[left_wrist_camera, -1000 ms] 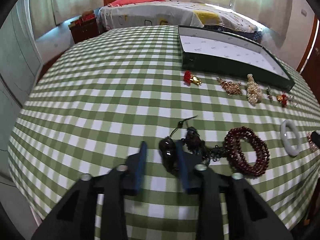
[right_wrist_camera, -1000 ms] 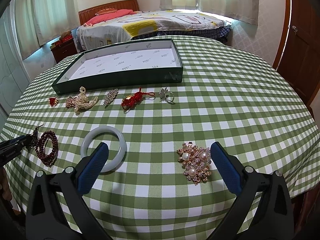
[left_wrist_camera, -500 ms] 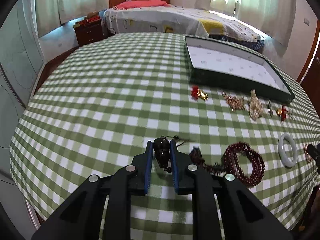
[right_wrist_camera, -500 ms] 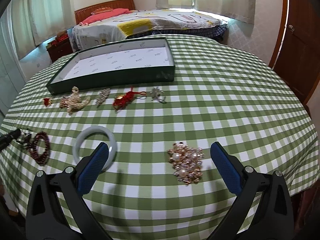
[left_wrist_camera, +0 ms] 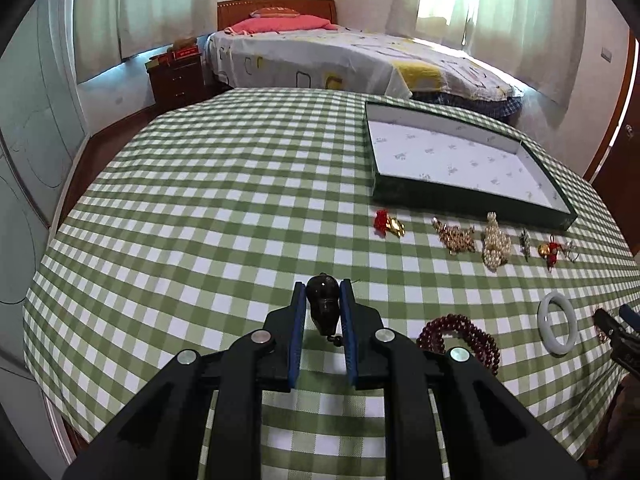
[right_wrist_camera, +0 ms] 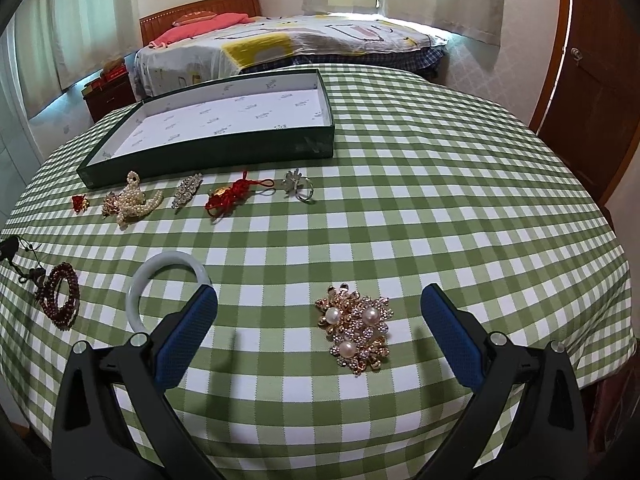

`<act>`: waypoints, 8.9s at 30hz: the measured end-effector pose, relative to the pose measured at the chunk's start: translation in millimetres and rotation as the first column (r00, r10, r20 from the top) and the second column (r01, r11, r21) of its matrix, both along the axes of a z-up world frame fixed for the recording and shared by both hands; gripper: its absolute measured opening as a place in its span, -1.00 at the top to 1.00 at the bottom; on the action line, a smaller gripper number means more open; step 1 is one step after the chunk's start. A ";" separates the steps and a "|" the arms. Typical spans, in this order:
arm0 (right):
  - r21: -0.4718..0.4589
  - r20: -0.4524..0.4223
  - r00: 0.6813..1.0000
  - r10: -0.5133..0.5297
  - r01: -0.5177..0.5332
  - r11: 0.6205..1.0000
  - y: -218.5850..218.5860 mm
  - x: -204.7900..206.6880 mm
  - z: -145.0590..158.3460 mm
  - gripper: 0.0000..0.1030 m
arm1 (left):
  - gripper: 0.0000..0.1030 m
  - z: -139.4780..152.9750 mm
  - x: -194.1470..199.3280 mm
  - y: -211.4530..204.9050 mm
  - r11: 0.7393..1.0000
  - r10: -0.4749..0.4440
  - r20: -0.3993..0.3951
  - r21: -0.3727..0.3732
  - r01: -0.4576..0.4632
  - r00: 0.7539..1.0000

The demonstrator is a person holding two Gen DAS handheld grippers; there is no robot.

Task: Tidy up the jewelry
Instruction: 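Lift the black pendant with the left tool while the right tool approaches the white bangle, then grasp the white jade bangle with the right tool and lift it, then release the pendant and bangle into the green box from both tools, then lower the left tool onto the dark red bead bracelet and grasp it, then grasp the pearl brooch with the right tool while the left tool holds the beads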

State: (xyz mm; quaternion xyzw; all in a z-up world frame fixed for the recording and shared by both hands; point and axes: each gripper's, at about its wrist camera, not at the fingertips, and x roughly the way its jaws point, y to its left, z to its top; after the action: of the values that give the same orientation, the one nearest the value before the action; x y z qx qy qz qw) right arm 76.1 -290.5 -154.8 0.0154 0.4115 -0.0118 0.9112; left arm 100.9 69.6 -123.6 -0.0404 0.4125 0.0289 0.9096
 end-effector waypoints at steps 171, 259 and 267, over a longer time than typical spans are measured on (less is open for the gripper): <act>-0.033 0.192 0.976 0.099 -0.095 0.995 17.7 -8.0 31.5 -0.64 | -0.29 -5.9 15.0 -68.8 0.993 -0.108 0.067 -0.039 0.111 0.992; 0.072 0.094 0.995 0.024 -0.031 0.997 -16.3 -17.2 -11.2 0.44 | 0.78 -20.4 -12.8 -55.2 0.993 -0.117 0.088 -0.004 0.118 0.989; 0.072 0.122 0.992 0.034 -0.043 0.996 -12.4 -17.0 -3.7 0.44 | 0.78 -18.0 -13.4 -55.1 0.993 -0.116 0.095 -0.003 0.117 0.989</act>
State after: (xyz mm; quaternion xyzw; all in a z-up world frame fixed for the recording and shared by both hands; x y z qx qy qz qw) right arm 59.0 -302.9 -158.5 0.0421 0.3562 0.0219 0.9332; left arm 87.6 14.6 -141.6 -0.0218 0.3705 -0.0279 0.9282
